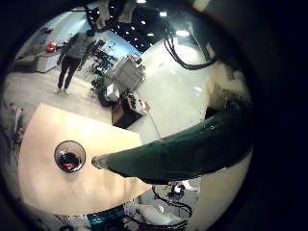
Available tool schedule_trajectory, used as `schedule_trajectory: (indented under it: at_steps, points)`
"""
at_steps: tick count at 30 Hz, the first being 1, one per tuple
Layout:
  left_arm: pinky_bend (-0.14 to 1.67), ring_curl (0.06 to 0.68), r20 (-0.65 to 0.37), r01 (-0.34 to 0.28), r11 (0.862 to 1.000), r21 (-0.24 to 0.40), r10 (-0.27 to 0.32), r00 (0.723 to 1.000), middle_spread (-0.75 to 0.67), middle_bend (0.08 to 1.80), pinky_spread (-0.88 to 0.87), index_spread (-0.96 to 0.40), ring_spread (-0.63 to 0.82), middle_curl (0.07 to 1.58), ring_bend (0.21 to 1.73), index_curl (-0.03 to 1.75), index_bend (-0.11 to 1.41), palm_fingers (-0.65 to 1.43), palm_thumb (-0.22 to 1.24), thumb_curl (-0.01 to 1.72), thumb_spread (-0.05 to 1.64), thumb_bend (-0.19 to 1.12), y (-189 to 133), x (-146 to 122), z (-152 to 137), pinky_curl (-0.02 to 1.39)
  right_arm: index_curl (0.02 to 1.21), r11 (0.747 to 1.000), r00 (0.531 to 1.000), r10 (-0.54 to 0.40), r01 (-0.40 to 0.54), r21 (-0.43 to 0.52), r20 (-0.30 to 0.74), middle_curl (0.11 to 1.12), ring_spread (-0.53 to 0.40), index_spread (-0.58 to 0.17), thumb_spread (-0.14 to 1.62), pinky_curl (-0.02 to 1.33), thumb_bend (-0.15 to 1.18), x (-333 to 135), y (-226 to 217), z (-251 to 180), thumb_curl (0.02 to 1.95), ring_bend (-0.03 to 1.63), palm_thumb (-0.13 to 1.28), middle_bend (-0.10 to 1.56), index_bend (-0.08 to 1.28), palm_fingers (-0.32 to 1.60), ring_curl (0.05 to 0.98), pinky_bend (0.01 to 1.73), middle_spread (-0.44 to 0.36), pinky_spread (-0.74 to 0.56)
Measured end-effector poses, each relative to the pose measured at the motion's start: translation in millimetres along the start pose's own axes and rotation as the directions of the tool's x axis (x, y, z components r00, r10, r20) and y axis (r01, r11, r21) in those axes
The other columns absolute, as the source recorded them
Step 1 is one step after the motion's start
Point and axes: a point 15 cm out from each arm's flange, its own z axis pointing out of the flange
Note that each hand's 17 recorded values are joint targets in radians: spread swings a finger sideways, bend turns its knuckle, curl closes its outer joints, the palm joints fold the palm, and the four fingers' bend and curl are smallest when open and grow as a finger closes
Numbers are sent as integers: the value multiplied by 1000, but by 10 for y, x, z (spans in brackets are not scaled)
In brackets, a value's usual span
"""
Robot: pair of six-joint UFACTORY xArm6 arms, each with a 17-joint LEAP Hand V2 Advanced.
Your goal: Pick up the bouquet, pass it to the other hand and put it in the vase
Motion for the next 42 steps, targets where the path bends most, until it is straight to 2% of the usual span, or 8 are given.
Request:
schedule_trajectory:
  at_steps: [23,42]
  points:
    - [1401,573,29,90,996,-11,-90,996,-393,1336,-459,-622,-372,727,1484,1045,903,1154,880,785,1108,-7,-125,-879,86,695,276,1000,1000,24,-24,-3,10,339,146,-368,987,324,-23,91,-2,27,470,698,629,271,155,122,210,785,18,440]
    - [1388,573,55,157,987,-35,-155,986,-392,1341,-464,-629,-372,720,1478,1058,894,1155,890,784,1116,-7,-20,-1419,221,712,273,999,999,32,-32,-5,15,342,162,-367,986,280,-26,125,16,39,477,680,666,249,157,142,201,782,26,440]
